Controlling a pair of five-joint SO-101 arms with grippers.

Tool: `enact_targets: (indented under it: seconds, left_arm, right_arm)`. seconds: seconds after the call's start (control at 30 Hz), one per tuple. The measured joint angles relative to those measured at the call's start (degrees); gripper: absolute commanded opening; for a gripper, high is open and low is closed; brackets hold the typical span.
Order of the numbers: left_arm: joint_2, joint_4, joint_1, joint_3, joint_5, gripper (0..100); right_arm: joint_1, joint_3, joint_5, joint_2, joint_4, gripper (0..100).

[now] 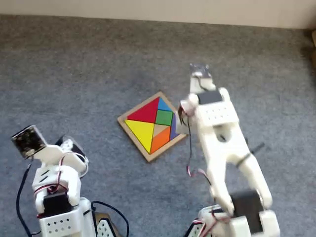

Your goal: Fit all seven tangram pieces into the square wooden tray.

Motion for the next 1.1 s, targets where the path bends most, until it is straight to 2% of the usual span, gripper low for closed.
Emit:
enact_targets:
  seconds: [0.23,0.6,1.1]
  left_arm:
    - [0.0,2.1,6.8,0.7,-5.2,1]
    - [0.0,2.1,14.2,4.9,-12.6,1]
    - [0.0,-0.7,14.5,5.5,-12.9,1]
  right_arm:
    - [4.5,23.0,0.0,-18.1,-13.5,0.5]
    - [5.4,47.9,0.0,-37.9,-24.6,0.5]
    - [5.4,67.8,0.0,-60.1,-26.5,0.5]
